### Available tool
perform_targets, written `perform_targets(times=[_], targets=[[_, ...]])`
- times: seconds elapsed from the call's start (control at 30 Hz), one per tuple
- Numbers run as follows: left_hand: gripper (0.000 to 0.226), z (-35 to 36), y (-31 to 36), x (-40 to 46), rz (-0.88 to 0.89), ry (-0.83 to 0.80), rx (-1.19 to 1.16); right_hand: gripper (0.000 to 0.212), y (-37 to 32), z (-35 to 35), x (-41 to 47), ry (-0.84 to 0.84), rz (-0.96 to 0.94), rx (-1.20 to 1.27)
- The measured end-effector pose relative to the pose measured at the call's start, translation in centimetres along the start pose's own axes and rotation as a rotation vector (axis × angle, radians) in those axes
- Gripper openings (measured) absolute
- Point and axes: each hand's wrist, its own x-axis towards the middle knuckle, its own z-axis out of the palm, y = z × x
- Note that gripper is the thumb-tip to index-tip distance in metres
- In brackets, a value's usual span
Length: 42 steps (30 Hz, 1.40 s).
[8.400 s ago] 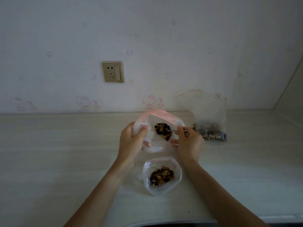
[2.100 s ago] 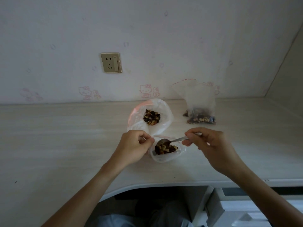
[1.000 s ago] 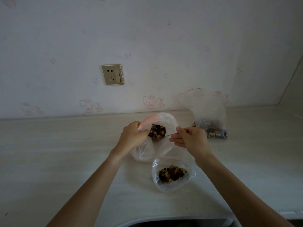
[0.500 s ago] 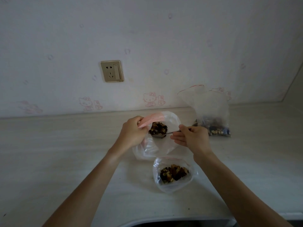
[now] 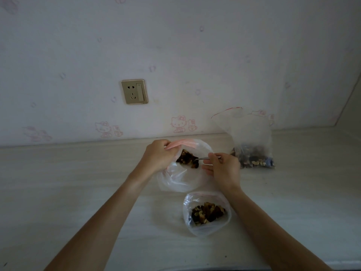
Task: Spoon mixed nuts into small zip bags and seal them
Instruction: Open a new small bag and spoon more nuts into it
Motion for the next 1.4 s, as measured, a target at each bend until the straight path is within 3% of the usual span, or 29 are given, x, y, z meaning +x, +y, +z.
perform_targets(times=[0.37,0.53,0.87,1.1,1.27,1.4], targets=[[0.038,0.4,-0.3,-0.3,0.179,0.274,0.455,0.017,-0.1,-0.4,0.3,-0.036,0.111,0.062],[0.043,0.4,0.1,0.1,0.233,0.316,0.558,0.018,-0.6,-0.7,0.0,-0.07,0.129,0.066],[0.058,-1.2,-0.3,-2.9,0.274,0.239,0.329,0.017,-2.8,-3.8,-1.6,-0.152,0.148,0.054],[0.025,-0.4,-0.6,-9.8,0.409,0.418,0.181,0.019,-4.9,-7.4,-3.8,-0.197,0.119,0.062],[0.015,1.8,-1.6,-13.1,0.328,0.28,0.085,0.018,-5.9,-9.9,-6.1,-0.221,0.114,0.089],[0.028,3.2,-2.1,-14.2,0.177,0.143,0.056,0.019,-6.2,-11.4,-7.9,-0.25,0.142,0.071]])
